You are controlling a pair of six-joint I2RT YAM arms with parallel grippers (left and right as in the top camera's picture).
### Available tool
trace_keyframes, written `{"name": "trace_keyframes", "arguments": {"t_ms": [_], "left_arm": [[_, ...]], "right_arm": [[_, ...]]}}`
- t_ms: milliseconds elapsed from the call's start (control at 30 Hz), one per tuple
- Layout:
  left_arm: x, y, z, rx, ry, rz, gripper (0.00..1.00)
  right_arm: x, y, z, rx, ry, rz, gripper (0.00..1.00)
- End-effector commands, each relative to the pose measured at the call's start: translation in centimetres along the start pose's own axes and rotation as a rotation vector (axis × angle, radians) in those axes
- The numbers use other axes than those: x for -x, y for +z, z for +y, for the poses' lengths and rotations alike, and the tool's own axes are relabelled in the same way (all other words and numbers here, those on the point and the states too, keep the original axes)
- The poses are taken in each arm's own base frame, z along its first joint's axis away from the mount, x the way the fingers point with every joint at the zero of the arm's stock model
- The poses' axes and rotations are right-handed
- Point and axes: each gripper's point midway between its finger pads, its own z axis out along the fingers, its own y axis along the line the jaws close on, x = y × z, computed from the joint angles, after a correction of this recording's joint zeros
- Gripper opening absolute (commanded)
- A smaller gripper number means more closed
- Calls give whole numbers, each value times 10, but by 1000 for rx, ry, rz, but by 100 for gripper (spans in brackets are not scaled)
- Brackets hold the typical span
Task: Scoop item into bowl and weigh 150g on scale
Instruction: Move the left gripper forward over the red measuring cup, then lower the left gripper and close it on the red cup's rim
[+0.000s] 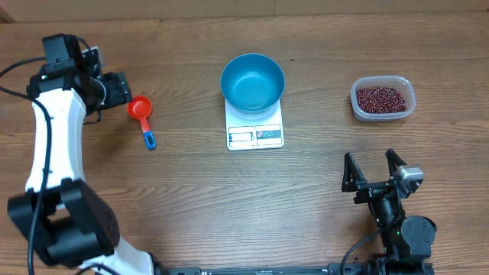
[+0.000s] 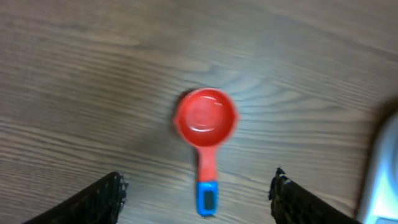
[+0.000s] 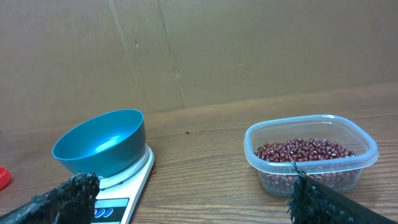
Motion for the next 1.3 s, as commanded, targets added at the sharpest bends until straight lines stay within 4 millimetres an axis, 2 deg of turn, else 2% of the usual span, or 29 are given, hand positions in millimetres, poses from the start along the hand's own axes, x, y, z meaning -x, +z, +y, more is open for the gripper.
{"name": "trace_keyframes", "arguments": {"t_ms": [0, 267, 467, 567, 700, 833, 1000, 1267], "left_arm": [[2, 22, 4, 11, 0, 28, 72], [-8, 74, 11, 15, 11, 99, 57], [-12, 99, 10, 5, 21, 118, 50], [-16, 109, 6, 6, 32, 131, 41], [-21, 122, 5, 19, 47, 146, 38], [-22, 127, 1, 24, 60, 148, 28], [-18, 129, -6, 21, 75, 128, 28], [-16, 129, 3, 89, 86, 117, 27]], "right_arm": [[-2, 0, 0, 3, 3, -4, 100], [-2, 0, 0, 3, 3, -4, 100], [-2, 0, 0, 3, 3, -4, 100], [-2, 0, 0, 3, 3, -4, 100], [-2, 0, 0, 3, 3, -4, 100], [-2, 0, 0, 3, 3, -4, 100], [-2, 0, 0, 3, 3, -4, 100], [-2, 0, 0, 3, 3, -4, 100]]}}
